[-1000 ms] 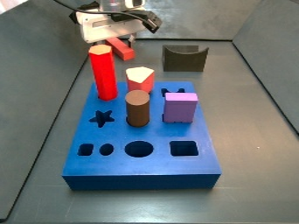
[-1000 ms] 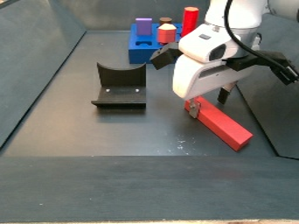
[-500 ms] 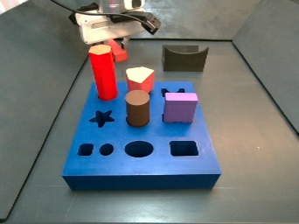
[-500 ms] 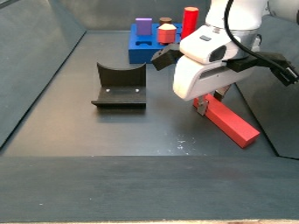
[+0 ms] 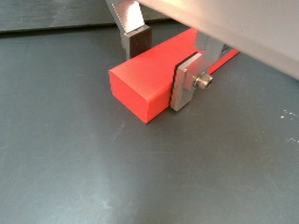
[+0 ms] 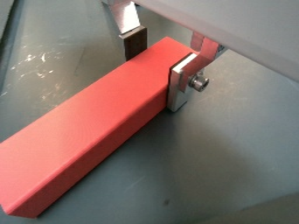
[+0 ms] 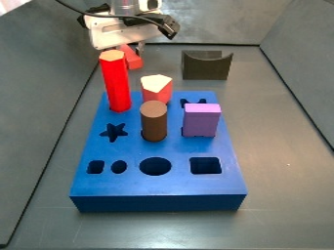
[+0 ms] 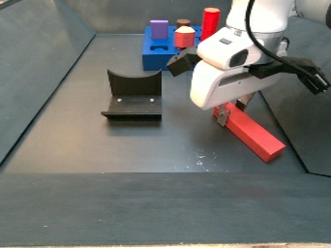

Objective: Pick up the rectangle object. Move up. Place the rectangle object on the fixture. Regrasp the rectangle object. Move to above the board. Insert the rectangle object.
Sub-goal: Pick up the rectangle object, then move up, then place the rectangle object on the fixture.

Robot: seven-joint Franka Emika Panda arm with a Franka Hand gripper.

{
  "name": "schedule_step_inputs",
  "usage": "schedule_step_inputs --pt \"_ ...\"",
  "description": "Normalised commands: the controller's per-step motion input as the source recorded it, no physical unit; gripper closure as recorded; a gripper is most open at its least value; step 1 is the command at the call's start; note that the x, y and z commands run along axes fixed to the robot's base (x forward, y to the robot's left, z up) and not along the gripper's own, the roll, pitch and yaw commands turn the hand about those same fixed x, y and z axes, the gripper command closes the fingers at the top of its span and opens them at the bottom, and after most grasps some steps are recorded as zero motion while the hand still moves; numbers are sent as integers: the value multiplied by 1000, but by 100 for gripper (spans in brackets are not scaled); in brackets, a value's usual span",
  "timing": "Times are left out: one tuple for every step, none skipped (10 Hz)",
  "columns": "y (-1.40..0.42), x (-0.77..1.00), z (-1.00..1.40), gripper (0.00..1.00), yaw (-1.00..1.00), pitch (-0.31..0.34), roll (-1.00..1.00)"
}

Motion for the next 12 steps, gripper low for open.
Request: schedule_step_inputs --pt "0 0 0 100 0 0 0" --pt "0 0 0 100 0 0 0" --pt "0 0 0 100 0 0 0" --pt "0 0 0 100 0 0 0" --pt "0 0 833 100 0 0 0" --pt "-16 39 817 100 -11 -5 2" --pt "-8 26 722 100 -16 28 12" --pt "5 6 568 100 -21 55 38" --pt "5 -10 447 100 -23 65 62" --pt "3 -19 290 100 -23 74 91" --pt "1 -23 179 100 -22 80 112" --pt "0 0 1000 100 0 0 0"
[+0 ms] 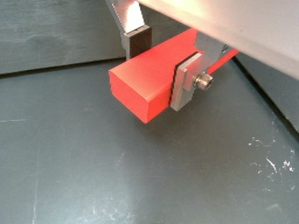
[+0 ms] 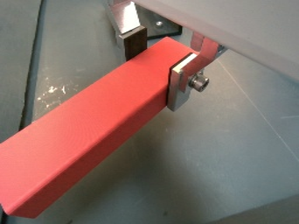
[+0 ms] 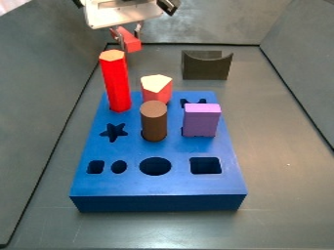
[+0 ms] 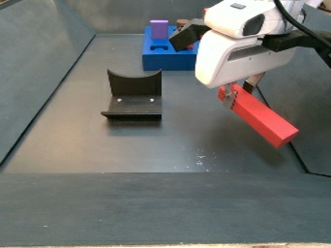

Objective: Pick up the rectangle object. Move up. Place the rectangle object on the fixture. Regrasp the rectangle object. Move to above the board. Insert the rectangle object.
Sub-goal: Place the rectangle object on the fixture.

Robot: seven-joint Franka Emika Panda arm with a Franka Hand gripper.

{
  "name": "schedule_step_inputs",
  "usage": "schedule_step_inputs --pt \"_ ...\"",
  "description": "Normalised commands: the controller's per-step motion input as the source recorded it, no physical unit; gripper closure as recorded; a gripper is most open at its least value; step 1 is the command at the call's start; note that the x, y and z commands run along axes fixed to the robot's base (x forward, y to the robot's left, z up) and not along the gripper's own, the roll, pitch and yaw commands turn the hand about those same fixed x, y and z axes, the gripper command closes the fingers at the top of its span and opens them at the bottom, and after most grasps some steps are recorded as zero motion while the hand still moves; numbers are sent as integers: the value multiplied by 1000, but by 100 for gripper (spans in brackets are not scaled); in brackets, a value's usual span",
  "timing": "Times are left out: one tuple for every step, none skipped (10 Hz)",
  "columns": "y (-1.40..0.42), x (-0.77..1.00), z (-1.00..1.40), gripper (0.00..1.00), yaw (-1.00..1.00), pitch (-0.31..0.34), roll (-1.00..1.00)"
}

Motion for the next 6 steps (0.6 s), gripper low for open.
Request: schedule_step_inputs --pt "-1 5 1000 100 8 1 14" --pt "0 -8 1000 100 3 33 22" --pt "2 -11 1000 100 -5 48 36" --pt "4 -19 1000 100 -17 56 63" --pt "5 -24 1000 100 -22 63 77" --pt "6 -32 1000 100 -19 71 108"
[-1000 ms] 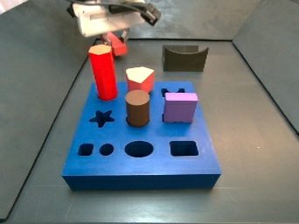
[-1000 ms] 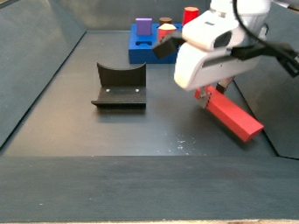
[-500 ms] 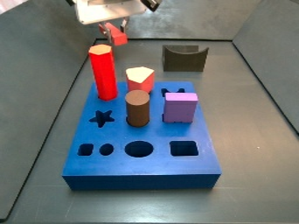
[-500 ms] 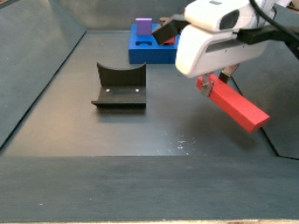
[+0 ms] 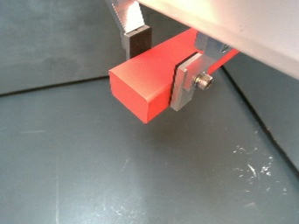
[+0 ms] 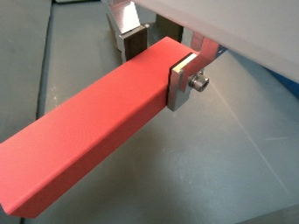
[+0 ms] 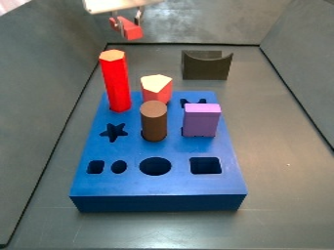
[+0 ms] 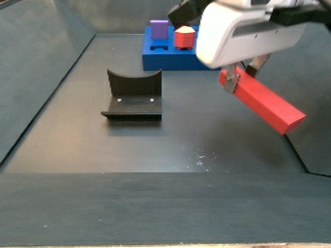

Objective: Pick up the rectangle object. Move up. Place the rectangle object on the fixture. Regrasp the rectangle object. Move to above the board. Insert the rectangle object.
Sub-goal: Place the rectangle object on the fixture.

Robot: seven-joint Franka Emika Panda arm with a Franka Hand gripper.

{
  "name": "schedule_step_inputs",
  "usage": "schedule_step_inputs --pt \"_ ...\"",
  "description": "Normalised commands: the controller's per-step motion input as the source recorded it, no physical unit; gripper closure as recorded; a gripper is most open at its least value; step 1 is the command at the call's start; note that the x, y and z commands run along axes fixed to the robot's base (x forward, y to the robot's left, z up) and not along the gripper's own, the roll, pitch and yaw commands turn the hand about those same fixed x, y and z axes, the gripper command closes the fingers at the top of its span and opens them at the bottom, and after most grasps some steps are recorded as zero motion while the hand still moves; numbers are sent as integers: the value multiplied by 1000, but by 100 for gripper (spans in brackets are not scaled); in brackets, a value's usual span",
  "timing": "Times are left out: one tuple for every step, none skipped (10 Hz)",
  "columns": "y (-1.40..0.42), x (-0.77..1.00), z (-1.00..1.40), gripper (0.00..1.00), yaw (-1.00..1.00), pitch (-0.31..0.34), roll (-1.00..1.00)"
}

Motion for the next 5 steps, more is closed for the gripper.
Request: schedule_step_inputs --pt "3 -35 1000 100 -9 74 115" --pt "0 -39 1000 100 6 77 131" --pt "-3 -43 1000 100 13 82 141" --pt "-3 -43 1000 100 23 83 155" --pt "-6 -42 944 100 29 84 148"
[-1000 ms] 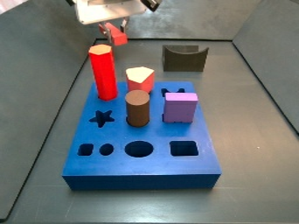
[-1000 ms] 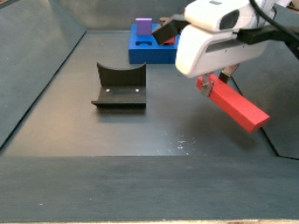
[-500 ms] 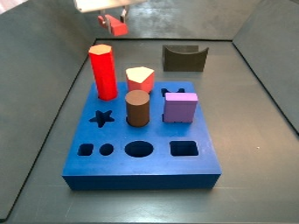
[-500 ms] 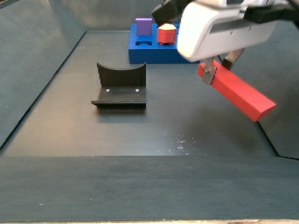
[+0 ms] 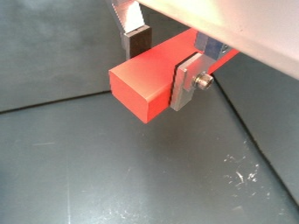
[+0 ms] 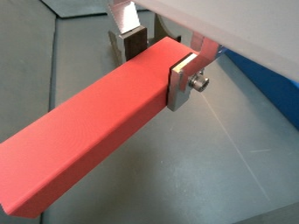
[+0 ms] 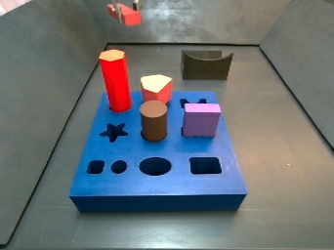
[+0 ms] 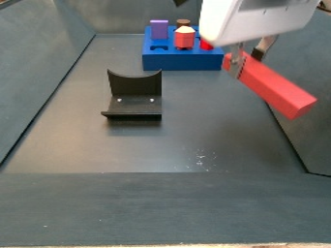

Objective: Pick up the rectangle object. Move up. Place the rectangle object on the fixture. Regrasp the rectangle object. Move to above the board. Insert the rectangle object.
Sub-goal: Place the rectangle object on the fixture.

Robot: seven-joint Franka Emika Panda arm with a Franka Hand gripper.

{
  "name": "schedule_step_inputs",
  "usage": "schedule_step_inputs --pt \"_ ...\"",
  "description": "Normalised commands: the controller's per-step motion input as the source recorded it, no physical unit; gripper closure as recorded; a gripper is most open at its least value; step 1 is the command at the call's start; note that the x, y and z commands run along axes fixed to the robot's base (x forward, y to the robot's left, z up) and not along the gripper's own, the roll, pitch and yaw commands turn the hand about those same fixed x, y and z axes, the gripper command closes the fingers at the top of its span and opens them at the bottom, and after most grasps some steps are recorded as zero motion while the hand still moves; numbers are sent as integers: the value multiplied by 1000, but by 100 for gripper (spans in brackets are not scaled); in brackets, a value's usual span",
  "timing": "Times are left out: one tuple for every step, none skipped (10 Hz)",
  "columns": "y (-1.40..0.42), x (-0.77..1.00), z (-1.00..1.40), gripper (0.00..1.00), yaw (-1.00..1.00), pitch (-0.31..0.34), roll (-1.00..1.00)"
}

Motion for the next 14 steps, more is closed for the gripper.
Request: schedule_step_inputs --pt "0 -37 840 100 27 79 137" --pt "5 -29 693 100 27 75 117" --pt "9 -22 573 100 26 78 114" --pt "5 -16 449 100 28 82 107" --pt "8 -10 279 100 28 87 101" --pt "-334 1000 -77 100 -1000 7 1" --pt "-336 1000 -117 100 -1000 11 0" --pt "-267 1000 -132 100 -1000 16 -17" --pt "-230 1000 -110 100 -1000 16 -34" --pt "-195 1000 -97 100 -1000 19 -67" --pt "-166 1000 -98 100 -813 18 -87" --pt "-134 1000 -92 100 -499 13 -103" --pt "-123 1000 -89 100 -380 13 -107" --pt "-94 1000 -83 100 -216 12 -114"
